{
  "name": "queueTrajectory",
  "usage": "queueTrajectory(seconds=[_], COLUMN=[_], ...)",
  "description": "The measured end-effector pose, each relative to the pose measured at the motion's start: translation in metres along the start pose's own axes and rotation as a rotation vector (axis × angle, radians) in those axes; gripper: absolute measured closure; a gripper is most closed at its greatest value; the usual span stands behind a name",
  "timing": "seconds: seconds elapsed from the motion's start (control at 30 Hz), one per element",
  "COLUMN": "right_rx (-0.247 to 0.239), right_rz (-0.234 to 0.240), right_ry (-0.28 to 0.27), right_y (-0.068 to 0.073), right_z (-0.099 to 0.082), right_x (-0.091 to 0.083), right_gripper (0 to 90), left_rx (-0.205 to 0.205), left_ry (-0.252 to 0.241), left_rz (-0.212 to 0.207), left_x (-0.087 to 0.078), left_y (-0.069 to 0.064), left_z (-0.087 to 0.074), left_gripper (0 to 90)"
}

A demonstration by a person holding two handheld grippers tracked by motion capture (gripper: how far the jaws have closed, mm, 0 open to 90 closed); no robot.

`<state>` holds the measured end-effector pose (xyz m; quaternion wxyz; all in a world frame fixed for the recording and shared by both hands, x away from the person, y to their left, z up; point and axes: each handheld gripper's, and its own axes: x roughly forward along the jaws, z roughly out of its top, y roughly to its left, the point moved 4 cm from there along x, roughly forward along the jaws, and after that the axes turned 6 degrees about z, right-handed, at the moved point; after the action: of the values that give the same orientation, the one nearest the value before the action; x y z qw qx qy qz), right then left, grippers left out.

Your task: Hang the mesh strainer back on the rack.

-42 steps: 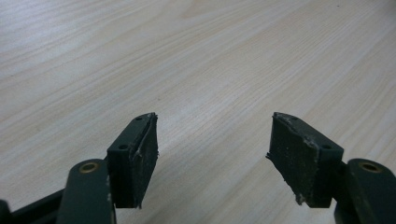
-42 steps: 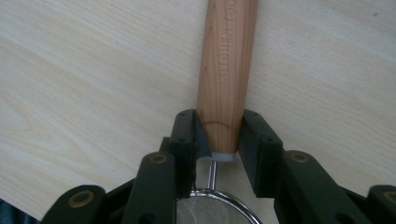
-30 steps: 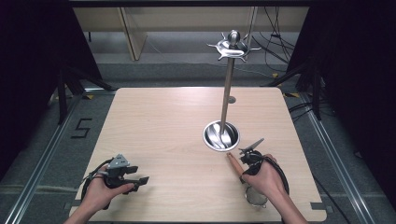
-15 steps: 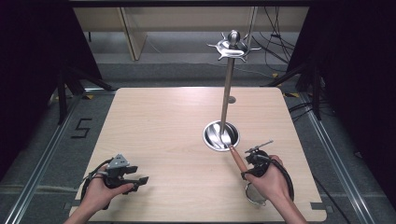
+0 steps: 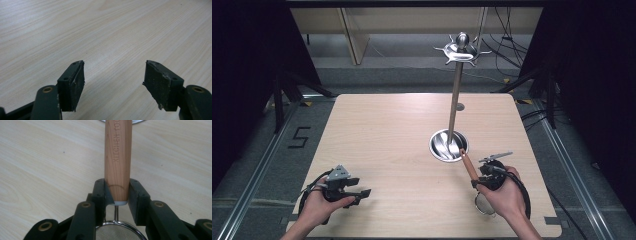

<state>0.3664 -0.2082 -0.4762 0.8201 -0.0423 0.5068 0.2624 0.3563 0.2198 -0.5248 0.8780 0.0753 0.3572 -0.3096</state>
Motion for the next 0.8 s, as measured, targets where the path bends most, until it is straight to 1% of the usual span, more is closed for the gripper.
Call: queueTrajectory(seconds=[0.03, 0.07, 0.1, 0.13, 0.17, 0.23, 0.27, 0.3, 0.33, 0.37, 0.4, 0.43, 0.47, 0.5, 0.53, 0.57, 0.6, 0.67, 0.7, 0.73, 0.77, 0.8], right_rx=[-0.016, -0.016, 0.002, 0.02, 0.002, 0.002, 0.027, 0.02, 0.02, 0.003, 0.018, 0.004, 0.005, -0.011, 0.0, -0.013, -0.009, -0.018, -0.03, -0.031, -0.03, -0.04], right_rz=[-0.002, -0.002, -0.002, 0.008, 0.005, 0.001, -0.016, 0.008, 0.008, -0.016, -0.015, -0.003, -0.016, -0.015, -0.01, -0.019, -0.008, -0.027, -0.027, -0.033, -0.031, -0.033], right_ry=[-0.024, -0.024, -0.032, -0.033, -0.053, -0.063, -0.051, -0.072, -0.072, -0.079, -0.089, -0.095, -0.119, -0.133, -0.13, -0.127, -0.144, -0.175, -0.18, -0.199, -0.208, -0.213], right_y=[-0.001, -0.001, -0.001, 0.0, -0.002, -0.003, -0.003, -0.004, -0.004, -0.006, -0.005, -0.007, -0.007, -0.007, -0.007, -0.008, -0.008, -0.008, -0.009, -0.009, -0.008, -0.008], right_z=[0.002, 0.002, 0.003, 0.003, 0.004, 0.005, 0.006, 0.007, 0.007, 0.008, 0.009, 0.01, 0.01, 0.011, 0.011, 0.012, 0.013, 0.015, 0.016, 0.017, 0.017, 0.018], right_x=[-0.003, -0.003, -0.004, -0.007, -0.008, -0.01, -0.012, -0.015, -0.015, -0.017, -0.018, -0.019, -0.02, -0.022, -0.023, -0.026, -0.026, -0.03, -0.031, -0.033, -0.035, -0.036], right_gripper=[70.0, 70.0, 70.0, 70.0, 70.0, 70.0, 70.0, 70.0, 70.0, 70.0, 70.0, 70.0, 70.0, 70.0, 70.0, 70.0, 70.0, 70.0, 70.0, 70.0, 70.0, 70.0], left_rx=[0.0, 0.0, 0.0, -0.001, 0.0, -0.001, -0.001, -0.001, -0.008, -0.008, -0.007, -0.009, -0.007, 0.009, 0.01, 0.009, 0.007, 0.004, 0.006, 0.013, 0.012, 0.013], left_ry=[0.0, 0.0, 0.0, 0.0, 0.001, 0.001, 0.002, 0.002, 0.01, 0.011, 0.013, 0.014, 0.015, 0.014, 0.012, 0.013, 0.011, 0.011, 0.011, 0.016, 0.015, 0.016], left_rz=[-0.001, -0.001, 0.0, -0.001, -0.001, -0.001, -0.001, 0.0, -0.001, 0.001, 0.0, 0.006, 0.009, 0.006, 0.004, 0.004, 0.001, -0.001, -0.001, -0.001, -0.001, -0.001], left_x=[0.0, 0.0, 0.0, 0.0, 0.0, 0.0, 0.0, 0.0, 0.0, 0.0, 0.0, 0.0, 0.0, 0.0, 0.0, 0.0, 0.001, 0.0, 0.001, 0.0, 0.0, 0.0], left_y=[0.0, 0.0, 0.0, 0.0, 0.0, 0.0, 0.0, 0.0, 0.0, 0.0, 0.0, 0.0, 0.001, 0.001, 0.001, 0.001, 0.001, 0.0, 0.0, 0.001, 0.001, 0.001], left_z=[0.0, 0.0, 0.0, 0.0, 0.0, 0.0, 0.0, 0.0, 0.0, 0.0, 0.0, -0.001, -0.001, 0.0, 0.0, 0.0, 0.0, 0.0, 0.0, 0.0, 0.0, 0.0], left_gripper=[31.9, 31.9, 31.9, 31.9, 31.9, 31.9, 31.9, 31.9, 31.9, 31.9, 31.9, 31.9, 31.9, 31.9, 31.9, 31.9, 31.9, 31.9, 31.9, 31.9, 31.9, 31.9])
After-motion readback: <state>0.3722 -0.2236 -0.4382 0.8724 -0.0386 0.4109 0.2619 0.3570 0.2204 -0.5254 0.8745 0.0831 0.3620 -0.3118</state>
